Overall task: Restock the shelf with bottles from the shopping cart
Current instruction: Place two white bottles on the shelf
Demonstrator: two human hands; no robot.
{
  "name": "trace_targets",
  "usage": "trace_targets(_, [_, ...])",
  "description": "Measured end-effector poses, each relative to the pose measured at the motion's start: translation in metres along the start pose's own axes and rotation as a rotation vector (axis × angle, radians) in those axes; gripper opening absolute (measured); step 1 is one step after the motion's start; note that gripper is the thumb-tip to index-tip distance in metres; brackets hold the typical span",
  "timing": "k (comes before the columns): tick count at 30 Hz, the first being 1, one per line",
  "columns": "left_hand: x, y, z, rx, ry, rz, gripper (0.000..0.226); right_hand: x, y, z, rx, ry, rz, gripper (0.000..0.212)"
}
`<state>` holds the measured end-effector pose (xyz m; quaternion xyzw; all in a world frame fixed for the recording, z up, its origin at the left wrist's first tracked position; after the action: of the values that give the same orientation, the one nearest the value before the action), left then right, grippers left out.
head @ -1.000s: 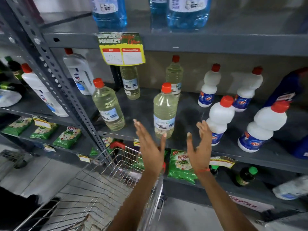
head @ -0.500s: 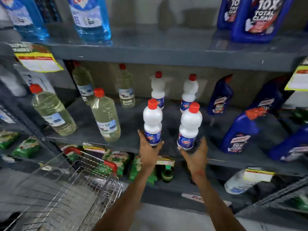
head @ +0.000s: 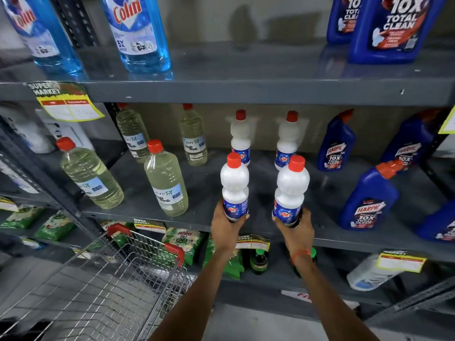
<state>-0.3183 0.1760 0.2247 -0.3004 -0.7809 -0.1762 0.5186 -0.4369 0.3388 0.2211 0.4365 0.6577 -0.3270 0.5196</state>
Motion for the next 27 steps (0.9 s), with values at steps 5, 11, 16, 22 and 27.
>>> trace_targets(5, [-0.003,0.001,0.001,-0.004,-0.011,0.007,0.071,0.0,0.0,-0.001,0.002,-0.008,0.008,0.071])
trace_targets(11, [-0.004,0.0,0.0,0.009,-0.008,0.012,0.071,0.002,0.001,0.001,-0.003,-0.043,-0.003,0.072])
trace_targets(16, [-0.008,-0.002,0.002,0.015,-0.03,0.024,0.075,0.004,0.001,0.0,0.008,-0.018,-0.01,0.072])
trace_targets(22, [-0.006,-0.001,0.009,-0.014,0.017,0.02,0.089,0.002,0.0,0.0,-0.007,-0.013,-0.044,0.072])
trace_targets(27, [0.016,0.02,0.017,0.071,-0.149,0.139,0.109,-0.003,0.012,-0.016,0.021,0.028,-0.17,0.083])
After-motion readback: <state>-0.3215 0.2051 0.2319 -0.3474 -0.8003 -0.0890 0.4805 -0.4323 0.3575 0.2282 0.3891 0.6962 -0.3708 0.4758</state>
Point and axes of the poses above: each hand's wrist, its own y-axis away from the middle knuckle, its own z-axis out of the palm, x = y × z, the point moved 4 cm from there along -y, towards the middle knuckle, and after that the axes turned 13 degrees about -x, right-handed, at the moved point
